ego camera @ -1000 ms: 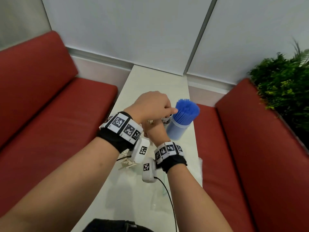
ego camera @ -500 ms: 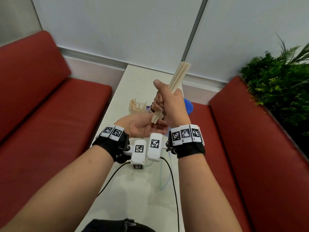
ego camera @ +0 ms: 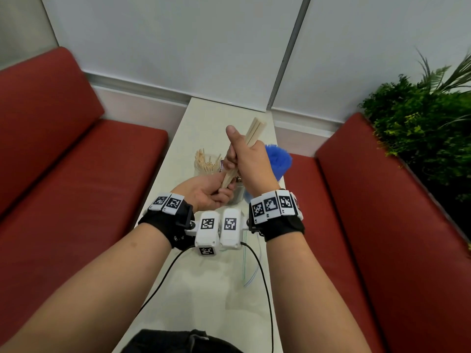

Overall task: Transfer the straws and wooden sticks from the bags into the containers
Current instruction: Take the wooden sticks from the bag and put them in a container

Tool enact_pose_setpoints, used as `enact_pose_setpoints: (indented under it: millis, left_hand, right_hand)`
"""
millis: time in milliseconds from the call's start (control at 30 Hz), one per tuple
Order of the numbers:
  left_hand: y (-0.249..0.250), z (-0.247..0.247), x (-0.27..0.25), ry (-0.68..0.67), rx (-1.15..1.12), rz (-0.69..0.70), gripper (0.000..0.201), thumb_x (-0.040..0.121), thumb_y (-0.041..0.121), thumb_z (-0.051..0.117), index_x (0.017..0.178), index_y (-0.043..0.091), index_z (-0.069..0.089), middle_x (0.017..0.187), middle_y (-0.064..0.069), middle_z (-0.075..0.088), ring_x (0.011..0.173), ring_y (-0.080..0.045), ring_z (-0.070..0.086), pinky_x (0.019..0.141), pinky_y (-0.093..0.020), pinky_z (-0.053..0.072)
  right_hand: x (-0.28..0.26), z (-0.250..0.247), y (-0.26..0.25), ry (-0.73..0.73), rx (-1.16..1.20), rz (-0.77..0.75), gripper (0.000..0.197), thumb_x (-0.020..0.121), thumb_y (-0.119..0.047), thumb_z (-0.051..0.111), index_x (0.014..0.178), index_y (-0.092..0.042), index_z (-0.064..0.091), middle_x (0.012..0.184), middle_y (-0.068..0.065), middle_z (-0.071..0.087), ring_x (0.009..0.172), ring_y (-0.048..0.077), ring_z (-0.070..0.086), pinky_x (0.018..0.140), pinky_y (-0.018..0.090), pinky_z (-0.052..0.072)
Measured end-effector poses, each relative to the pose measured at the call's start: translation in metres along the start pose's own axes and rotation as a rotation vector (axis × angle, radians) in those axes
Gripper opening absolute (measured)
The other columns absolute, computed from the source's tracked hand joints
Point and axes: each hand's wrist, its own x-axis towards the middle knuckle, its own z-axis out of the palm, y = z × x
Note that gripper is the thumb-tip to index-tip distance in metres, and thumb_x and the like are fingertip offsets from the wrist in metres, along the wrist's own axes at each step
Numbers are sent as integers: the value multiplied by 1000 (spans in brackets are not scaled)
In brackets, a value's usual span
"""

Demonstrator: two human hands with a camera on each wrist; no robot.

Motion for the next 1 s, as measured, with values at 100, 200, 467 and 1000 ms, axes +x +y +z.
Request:
enact_pose_setpoints:
  millis: [100, 200, 467, 1000]
  left_hand:
    - [1, -9, 6, 1, -41, 66, 29, 102, 33, 45, 83, 13, 51, 60, -1, 45, 38, -4, 32, 34, -10, 17]
    - [4, -24, 11, -5, -40, 129, 23, 97, 34, 53, 91, 12, 57, 64, 1, 43, 42, -2, 31, 37, -10, 20]
    - [-1, -66, 44, 170, -209, 299, 22, 96, 15, 58, 110, -2, 64, 91, -10, 61, 64, -12, 55, 51, -19, 51]
    - [-36, -114, 99, 434, 1854, 56, 34, 100, 3, 37, 129, 3, 56, 137, -13, 54, 126, -27, 51, 106, -31, 38]
  right_hand:
    - [10, -15, 0, -80, -170, 31, 47, 99, -35, 63, 57, -14, 55, 65, 15, 58, 68, 30, 63, 75, 48, 56]
    - [21, -34, -5, -212, -330, 153, 29, 96, -29, 67, 74, -11, 71, 84, 24, 70, 74, 29, 65, 67, 38, 56]
    - [52, -40, 8, -219, -278, 336, 12, 89, 2, 68, 95, 11, 74, 90, 27, 74, 80, 32, 72, 80, 31, 61]
    - [194, 24, 82, 57, -724, 220, 25, 90, -2, 54, 93, 9, 76, 58, 6, 65, 49, 8, 58, 55, 19, 52]
